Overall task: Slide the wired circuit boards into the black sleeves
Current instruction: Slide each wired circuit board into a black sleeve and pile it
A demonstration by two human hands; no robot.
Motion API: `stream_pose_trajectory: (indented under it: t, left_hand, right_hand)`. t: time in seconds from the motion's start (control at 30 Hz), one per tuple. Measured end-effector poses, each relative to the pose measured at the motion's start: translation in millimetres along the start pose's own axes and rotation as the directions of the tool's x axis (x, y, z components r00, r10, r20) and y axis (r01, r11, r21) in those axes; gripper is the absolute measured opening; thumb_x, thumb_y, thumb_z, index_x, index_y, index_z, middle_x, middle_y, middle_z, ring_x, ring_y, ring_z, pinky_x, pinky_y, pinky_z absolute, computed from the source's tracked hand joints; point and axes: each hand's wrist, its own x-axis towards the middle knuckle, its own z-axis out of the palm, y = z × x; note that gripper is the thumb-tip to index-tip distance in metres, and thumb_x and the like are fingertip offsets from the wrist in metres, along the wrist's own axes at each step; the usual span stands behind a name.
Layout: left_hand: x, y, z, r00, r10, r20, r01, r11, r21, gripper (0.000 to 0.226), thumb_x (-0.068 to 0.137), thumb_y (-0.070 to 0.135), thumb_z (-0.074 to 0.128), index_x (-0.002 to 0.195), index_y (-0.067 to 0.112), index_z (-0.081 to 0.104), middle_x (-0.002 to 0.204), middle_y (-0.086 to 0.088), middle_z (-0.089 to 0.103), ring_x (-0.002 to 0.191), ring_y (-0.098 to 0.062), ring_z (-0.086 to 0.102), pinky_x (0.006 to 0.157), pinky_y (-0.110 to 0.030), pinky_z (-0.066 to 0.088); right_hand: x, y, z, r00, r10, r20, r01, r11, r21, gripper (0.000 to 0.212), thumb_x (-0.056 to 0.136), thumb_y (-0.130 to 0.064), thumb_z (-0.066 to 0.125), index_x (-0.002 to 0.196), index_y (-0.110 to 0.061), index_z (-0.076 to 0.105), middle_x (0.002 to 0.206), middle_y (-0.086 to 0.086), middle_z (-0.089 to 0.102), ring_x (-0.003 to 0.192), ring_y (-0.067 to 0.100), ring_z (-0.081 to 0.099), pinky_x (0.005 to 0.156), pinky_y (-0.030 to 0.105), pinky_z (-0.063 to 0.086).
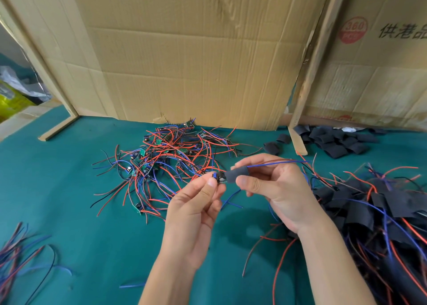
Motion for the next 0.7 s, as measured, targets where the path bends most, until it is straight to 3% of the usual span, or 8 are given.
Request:
stream_pose_trajectory:
  t: [0.33,0.57,0.7]
  left_hand:
    - [-1.2,-5.8,1.2,0.999,-0.021,-0.04,0.023,0.998,0.06,0.023,0.073,0.009,0.071,0.093,0.008,0.081,0.082,-0.009,0.073,0.066,-0.01,0.068,0.052,-0.017,0.049]
    - [-0.4,-3.1,5.4,0.998,-0.057,0.013,0.055,0.994,0.09,0.038,0.065,0.018,0.079,0.102,0.011,0.072,0.088,-0.008,0.074,0.073,-0.016,0.072,0.054,-0.018,0.052]
    - [2.9,-5.8,9.3,0.999,-0.047,0.013,0.044,0.979,0.197,0.024,0.074,0.011,0.075,0.098,0.01,0.068,0.083,-0.011,0.071,0.069,-0.017,0.072,0.055,-0.02,0.053]
  right_hand:
    - [0.1,3.9,6.2,1.0,0.007,-0.023,-0.005,0.997,0.077,0.025,0.071,-0.007,0.084,0.093,-0.016,0.08,0.099,0.022,0.076,0.074,0.025,0.069,0.065,0.026,0.055]
    - [-0.6,5.5,5.6,0.997,0.035,0.062,-0.042,0.993,0.113,0.027,0.073,-0.013,0.085,0.099,-0.016,0.08,0.1,0.02,0.077,0.07,0.02,0.069,0.061,0.026,0.054]
    - [-0.4,8.6,1.8,0.999,0.041,0.026,-0.041,0.999,0.027,0.031,0.077,-0.008,0.082,0.107,-0.015,0.079,0.103,0.017,0.077,0.06,0.017,0.063,0.052,0.024,0.048]
